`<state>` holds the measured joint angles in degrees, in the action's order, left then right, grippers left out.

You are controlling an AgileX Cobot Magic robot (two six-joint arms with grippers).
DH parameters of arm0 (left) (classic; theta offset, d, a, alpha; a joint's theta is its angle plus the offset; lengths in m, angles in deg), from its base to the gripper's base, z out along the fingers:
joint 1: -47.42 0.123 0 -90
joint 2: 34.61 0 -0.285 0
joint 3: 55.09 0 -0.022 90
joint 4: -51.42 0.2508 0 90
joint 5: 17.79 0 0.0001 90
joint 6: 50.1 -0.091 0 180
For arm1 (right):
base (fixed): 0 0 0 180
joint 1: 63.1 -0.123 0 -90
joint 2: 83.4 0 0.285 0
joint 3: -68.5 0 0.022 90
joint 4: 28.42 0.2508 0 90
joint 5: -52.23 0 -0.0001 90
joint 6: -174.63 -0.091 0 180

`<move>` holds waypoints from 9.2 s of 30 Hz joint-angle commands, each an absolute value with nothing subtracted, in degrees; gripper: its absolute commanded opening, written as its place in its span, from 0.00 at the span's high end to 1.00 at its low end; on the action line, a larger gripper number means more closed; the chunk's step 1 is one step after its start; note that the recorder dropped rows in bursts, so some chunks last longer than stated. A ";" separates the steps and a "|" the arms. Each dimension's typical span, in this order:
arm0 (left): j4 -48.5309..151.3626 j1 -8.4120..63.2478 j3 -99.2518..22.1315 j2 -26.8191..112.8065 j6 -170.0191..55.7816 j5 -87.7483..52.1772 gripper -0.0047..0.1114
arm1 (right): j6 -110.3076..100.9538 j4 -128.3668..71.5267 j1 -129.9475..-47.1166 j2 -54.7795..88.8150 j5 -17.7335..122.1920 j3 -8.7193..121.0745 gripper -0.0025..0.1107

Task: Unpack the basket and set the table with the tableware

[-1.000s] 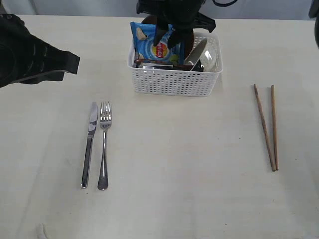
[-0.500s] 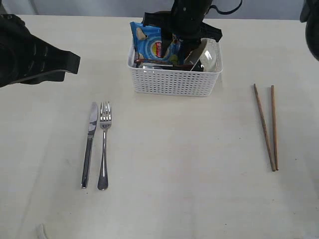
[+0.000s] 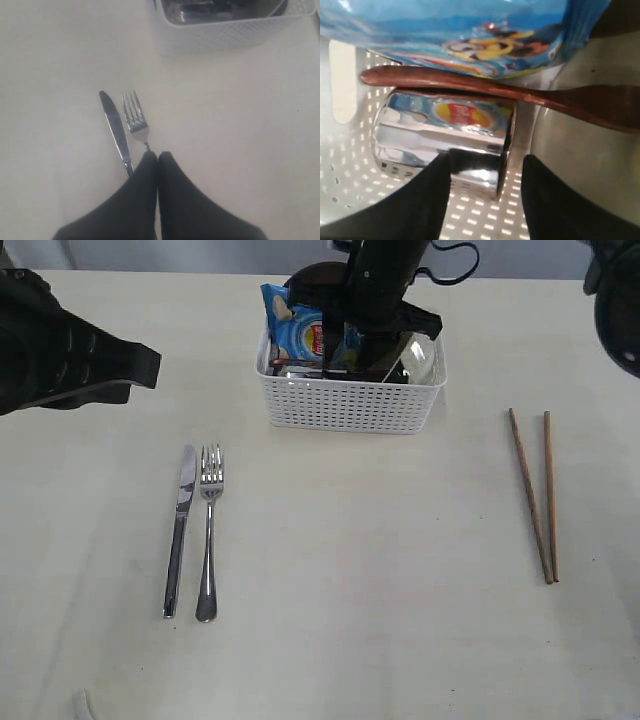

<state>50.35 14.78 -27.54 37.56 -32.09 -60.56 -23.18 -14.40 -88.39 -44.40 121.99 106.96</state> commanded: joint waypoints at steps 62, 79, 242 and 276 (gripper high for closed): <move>49.32 14.79 -27.41 37.15 -33.38 -61.03 0.96 | -16.93 -25.51 -89.85 -36.30 122.19 116.00 0.64; 49.32 14.79 -26.29 37.15 -33.38 -60.50 0.96 | -3.68 -32.99 -87.22 -28.42 122.19 105.45 0.64; 49.23 14.79 -26.29 37.15 -34.71 -58.40 0.96 | -24.98 -39.01 -86.56 -15.62 122.19 101.28 0.95; 49.46 14.79 -26.29 37.15 -34.86 -58.27 0.96 | 19.67 6.34 -86.70 -7.82 107.96 47.65 0.98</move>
<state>49.48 14.78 -26.64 37.56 -34.62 -58.66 17.11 3.91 -86.84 -6.05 109.01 47.97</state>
